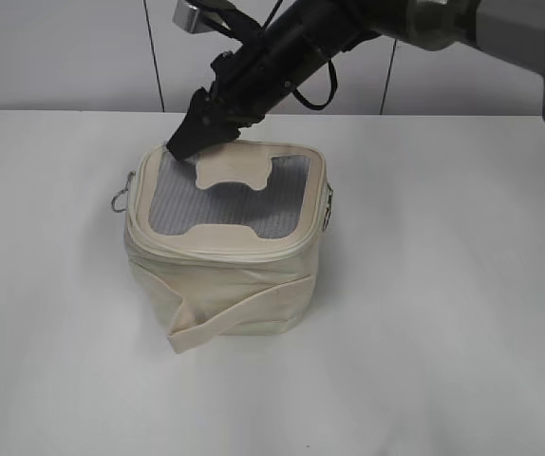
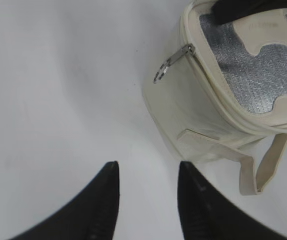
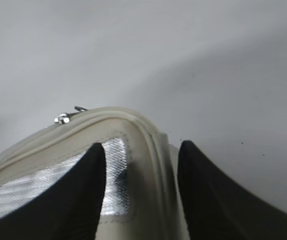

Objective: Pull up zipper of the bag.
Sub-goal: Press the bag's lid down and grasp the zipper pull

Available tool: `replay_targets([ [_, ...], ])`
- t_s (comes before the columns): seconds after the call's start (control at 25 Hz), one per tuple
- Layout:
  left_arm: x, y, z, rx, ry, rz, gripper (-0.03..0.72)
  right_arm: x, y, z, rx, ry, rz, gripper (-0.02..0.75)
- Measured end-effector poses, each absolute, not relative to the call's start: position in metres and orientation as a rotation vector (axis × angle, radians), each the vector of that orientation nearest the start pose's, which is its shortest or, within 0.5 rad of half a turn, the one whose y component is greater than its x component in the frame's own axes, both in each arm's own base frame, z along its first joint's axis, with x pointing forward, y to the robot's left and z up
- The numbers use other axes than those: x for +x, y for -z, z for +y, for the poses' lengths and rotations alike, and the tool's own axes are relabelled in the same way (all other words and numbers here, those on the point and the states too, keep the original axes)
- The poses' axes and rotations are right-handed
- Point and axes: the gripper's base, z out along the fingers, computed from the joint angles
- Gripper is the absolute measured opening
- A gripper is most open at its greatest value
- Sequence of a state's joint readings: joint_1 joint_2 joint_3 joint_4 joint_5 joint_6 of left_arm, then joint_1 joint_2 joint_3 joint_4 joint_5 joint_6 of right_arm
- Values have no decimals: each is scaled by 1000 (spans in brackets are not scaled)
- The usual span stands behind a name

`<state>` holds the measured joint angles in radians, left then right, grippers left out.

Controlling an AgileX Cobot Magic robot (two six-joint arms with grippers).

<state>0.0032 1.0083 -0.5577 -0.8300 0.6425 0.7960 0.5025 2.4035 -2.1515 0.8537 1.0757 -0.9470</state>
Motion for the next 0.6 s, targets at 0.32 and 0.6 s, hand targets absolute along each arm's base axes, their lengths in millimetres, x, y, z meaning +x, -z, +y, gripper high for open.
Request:
replay_targets([
  [0.32,212,-250,-44,370,551,2318,352,429,-198,303,-1374,-914,2112,69],
  [0.6,252,-233,-57,702,485,2265,440,428,-198,303,-1364,-922,2125,69],
])
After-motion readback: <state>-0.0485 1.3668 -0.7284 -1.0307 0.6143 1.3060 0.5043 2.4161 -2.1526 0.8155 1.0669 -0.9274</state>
